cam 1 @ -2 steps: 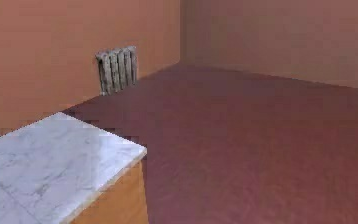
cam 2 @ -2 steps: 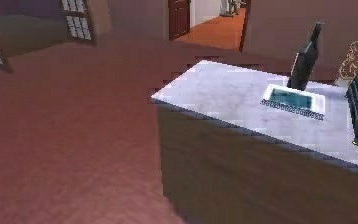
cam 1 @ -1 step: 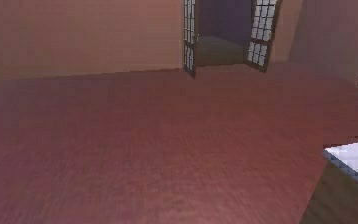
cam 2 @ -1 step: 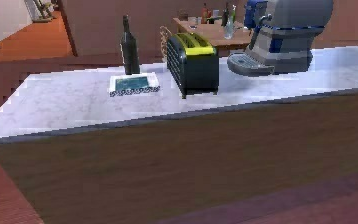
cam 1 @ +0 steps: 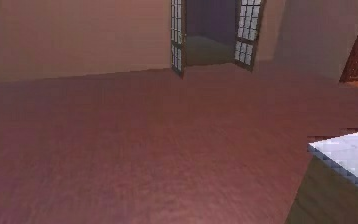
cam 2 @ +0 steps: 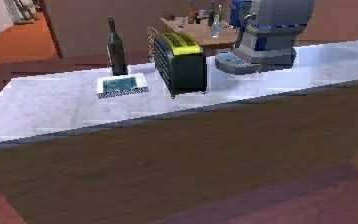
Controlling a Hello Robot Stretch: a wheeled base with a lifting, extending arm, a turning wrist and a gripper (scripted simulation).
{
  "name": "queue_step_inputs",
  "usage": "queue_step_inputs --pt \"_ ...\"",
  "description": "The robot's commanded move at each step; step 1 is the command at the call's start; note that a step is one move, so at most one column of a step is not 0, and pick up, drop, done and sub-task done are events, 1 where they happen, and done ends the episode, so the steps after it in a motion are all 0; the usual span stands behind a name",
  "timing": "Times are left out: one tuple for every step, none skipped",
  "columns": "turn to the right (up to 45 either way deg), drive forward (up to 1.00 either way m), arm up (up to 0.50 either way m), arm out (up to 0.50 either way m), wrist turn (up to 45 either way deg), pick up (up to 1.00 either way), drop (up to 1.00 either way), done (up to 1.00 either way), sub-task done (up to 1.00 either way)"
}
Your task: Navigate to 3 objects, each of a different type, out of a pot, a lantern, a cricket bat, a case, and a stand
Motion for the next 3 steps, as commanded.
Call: queue_step_inputs --pt "0.0 0.70 0.00 0.00 0.0 0.00 0.00 0.00 0.00" --pt "9.0 0.00 0.00 0.00 0.0 0.00 0.00 0.00 0.00" --pt "0.0 1.00 0.00 0.00 0.0 0.00 0.00 0.00 0.00"
